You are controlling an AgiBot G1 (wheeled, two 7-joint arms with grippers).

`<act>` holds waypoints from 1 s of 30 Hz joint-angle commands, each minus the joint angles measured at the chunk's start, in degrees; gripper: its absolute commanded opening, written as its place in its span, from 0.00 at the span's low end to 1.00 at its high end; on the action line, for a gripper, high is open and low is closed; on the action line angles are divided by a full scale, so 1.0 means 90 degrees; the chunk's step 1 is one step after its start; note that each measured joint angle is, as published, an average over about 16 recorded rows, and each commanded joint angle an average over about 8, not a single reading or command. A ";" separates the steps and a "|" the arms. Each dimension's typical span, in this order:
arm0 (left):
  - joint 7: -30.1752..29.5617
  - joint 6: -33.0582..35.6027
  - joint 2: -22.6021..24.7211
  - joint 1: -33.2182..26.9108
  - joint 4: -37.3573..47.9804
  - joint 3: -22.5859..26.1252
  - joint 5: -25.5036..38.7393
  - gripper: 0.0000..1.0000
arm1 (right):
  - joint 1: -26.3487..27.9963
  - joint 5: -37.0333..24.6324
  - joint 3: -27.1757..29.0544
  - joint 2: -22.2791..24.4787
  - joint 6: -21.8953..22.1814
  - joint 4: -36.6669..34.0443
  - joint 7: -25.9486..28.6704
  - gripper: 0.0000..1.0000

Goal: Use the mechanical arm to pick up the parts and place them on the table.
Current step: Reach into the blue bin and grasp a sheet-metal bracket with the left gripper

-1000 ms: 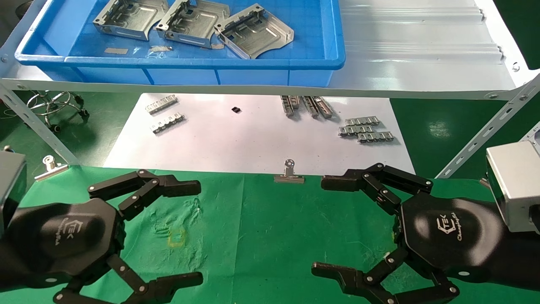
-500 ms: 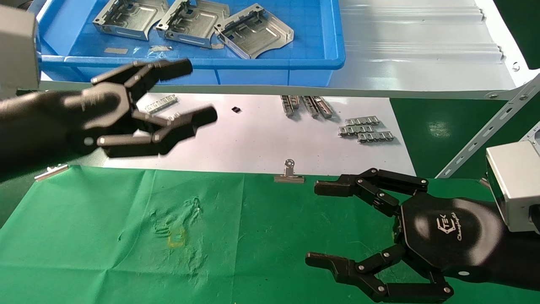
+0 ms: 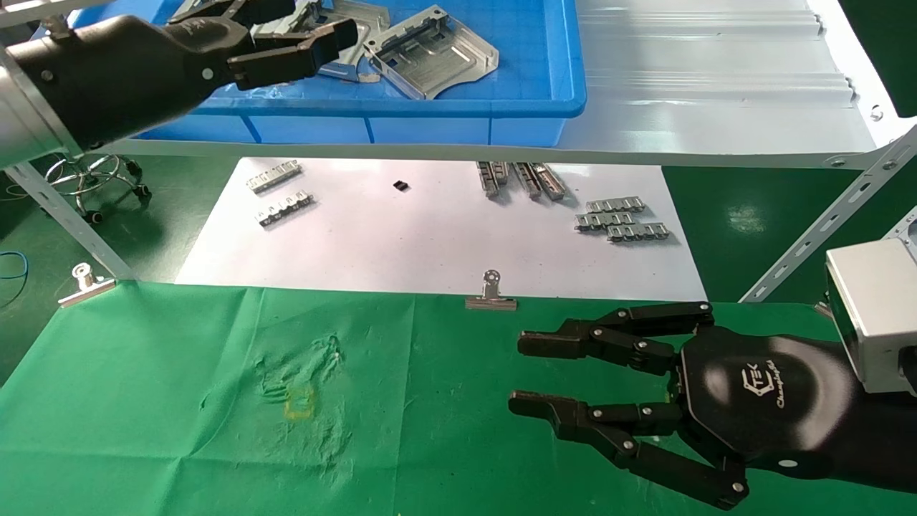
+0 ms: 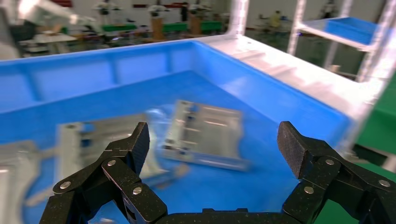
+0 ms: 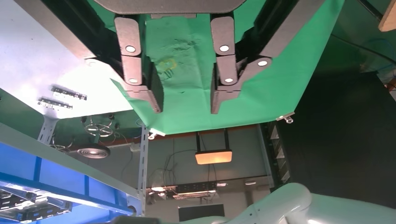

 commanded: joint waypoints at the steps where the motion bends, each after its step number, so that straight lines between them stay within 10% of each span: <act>1: -0.0033 -0.0243 0.0147 -0.0237 0.0281 0.0098 0.0245 1.00 | 0.0000 0.0000 0.0000 0.0000 0.0000 0.0000 0.0000 0.00; 12: 0.0173 -0.0402 0.1032 -0.1886 0.2964 0.0751 0.1360 1.00 | 0.0000 0.0000 0.0000 0.0000 0.0000 0.0000 0.0000 0.00; 21: 0.0722 -0.0472 0.1487 -0.2579 0.4366 0.0822 0.1511 0.07 | 0.0000 0.0000 0.0000 0.0000 0.0000 0.0000 0.0000 0.00; 30: 0.1280 -0.0641 0.1750 -0.2781 0.5028 0.0802 0.1501 0.00 | 0.0000 0.0000 -0.0001 0.0000 0.0000 0.0000 0.0000 0.00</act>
